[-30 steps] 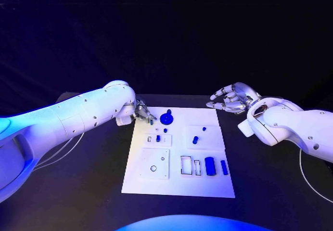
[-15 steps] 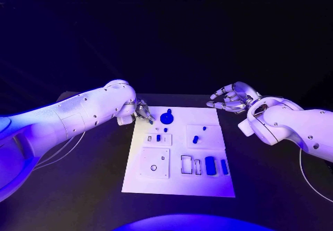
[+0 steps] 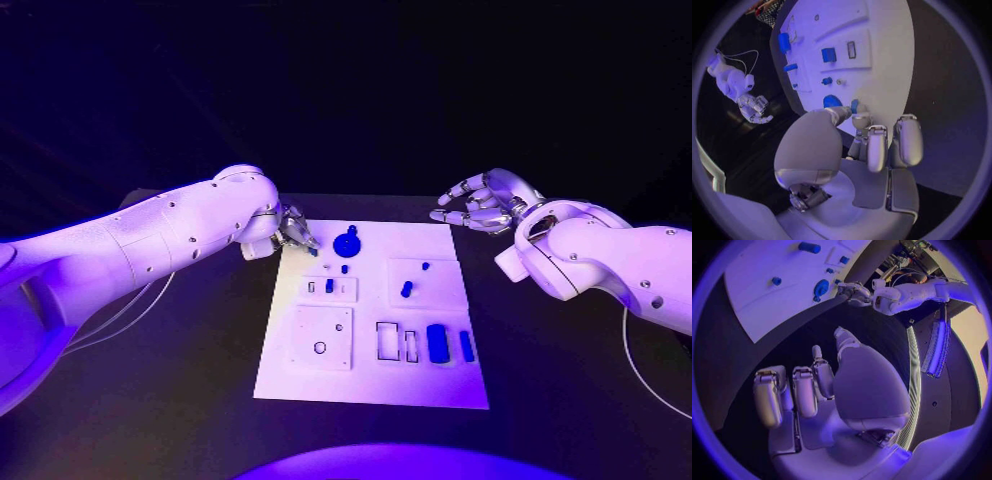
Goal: Assemble the parts on the task board
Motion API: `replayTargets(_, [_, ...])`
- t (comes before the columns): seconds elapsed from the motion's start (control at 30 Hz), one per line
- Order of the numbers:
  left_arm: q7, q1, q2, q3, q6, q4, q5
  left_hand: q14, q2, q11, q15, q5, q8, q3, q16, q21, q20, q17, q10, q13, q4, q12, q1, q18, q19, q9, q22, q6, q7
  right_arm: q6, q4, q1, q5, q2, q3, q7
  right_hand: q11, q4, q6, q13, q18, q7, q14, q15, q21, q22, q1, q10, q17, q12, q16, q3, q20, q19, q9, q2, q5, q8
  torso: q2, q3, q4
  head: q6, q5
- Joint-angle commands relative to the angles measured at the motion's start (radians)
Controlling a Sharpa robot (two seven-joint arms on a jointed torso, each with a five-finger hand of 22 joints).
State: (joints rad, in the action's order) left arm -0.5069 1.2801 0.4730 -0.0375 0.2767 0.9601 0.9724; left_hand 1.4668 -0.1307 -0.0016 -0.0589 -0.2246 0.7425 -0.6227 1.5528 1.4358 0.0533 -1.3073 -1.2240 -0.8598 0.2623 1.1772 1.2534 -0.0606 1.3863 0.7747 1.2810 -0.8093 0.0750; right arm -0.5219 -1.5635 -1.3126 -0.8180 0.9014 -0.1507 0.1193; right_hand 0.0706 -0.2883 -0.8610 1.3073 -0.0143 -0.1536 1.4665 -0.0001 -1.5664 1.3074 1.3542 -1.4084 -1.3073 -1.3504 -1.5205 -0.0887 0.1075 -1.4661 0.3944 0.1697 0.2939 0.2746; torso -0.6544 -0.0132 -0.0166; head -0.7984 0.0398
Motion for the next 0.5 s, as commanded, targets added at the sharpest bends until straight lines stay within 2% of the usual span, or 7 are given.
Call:
replayTargets(0.03, [0.019, 0.000, 0.011, 0.000, -0.015, 0.016, -0.037, 0.094, -0.011, 0.001, 0.002, -0.009, 0.007, -0.188, 0.004, 0.004, 0.001, -0.233, -0.005, -0.004, -0.171, -0.001, -0.024, -0.005, -0.002, 0.005, 0.003, 0.000, 0.000, 0.011, 0.000, 0.000, -0.010, -0.001, 0.000, -0.009, -0.002, 0.000, 0.007, 0.076, 0.014, 0.002, 0.073, -0.004, -0.003, 0.262, -0.002, 0.005, -0.128, 0.002, 0.004, 0.000, -0.006, -0.104, -0.002, -0.010, 0.005, 0.006, 0.000, 0.0000, 0.0003, 0.001, 0.005])
replayTargets(0.13, [0.031, 0.000, 0.037, 0.000, -0.022, 0.048, -0.070, 0.095, -0.021, 0.000, 0.001, -0.015, 0.011, -0.214, 0.006, 0.007, 0.001, -0.237, -0.013, -0.010, -0.188, 0.004, -0.038, -0.005, 0.001, 0.007, 0.008, -0.006, -0.001, 0.011, 0.000, 0.000, -0.010, 0.000, 0.000, -0.009, -0.002, 0.000, 0.007, 0.076, 0.014, 0.002, 0.073, -0.004, -0.003, 0.262, -0.002, 0.005, -0.128, 0.002, 0.004, 0.000, -0.006, -0.104, -0.002, -0.010, 0.005, 0.006, 0.000, 0.0001, 0.0008, 0.001, 0.005])
replayTargets(0.33, [0.059, 0.000, 0.106, 0.001, -0.034, 0.143, -0.112, 0.099, -0.040, -0.005, -0.003, -0.033, 0.016, -0.251, 0.011, 0.017, -0.002, -0.247, -0.033, -0.027, -0.214, 0.016, -0.060, 0.000, 0.016, 0.007, 0.030, -0.022, -0.005, 0.011, 0.000, 0.001, -0.010, 0.004, 0.000, -0.010, -0.002, 0.000, 0.007, 0.076, 0.014, 0.002, 0.073, -0.004, -0.003, 0.262, -0.002, 0.005, -0.128, 0.002, 0.004, 0.000, -0.006, -0.104, -0.002, -0.010, 0.005, 0.006, 0.002, 0.0001, -0.0025, -0.002, 0.004])
replayTargets(0.5, [0.073, 0.000, 0.170, 0.004, -0.061, 0.238, -0.100, 0.101, -0.053, -0.010, -0.008, -0.068, 0.018, -0.271, 0.013, 0.029, -0.007, -0.252, -0.056, -0.047, -0.229, 0.028, -0.082, 0.005, 0.033, 0.006, 0.054, -0.040, -0.011, 0.010, 0.000, 0.001, -0.009, 0.007, 0.000, -0.011, -0.002, 0.000, 0.007, 0.077, 0.014, 0.002, 0.073, -0.005, -0.003, 0.262, -0.001, 0.004, -0.128, 0.001, 0.003, 0.000, -0.006, -0.104, -0.002, -0.011, 0.009, 0.007, 0.005, 0.0000, -0.0047, -0.004, 0.004])
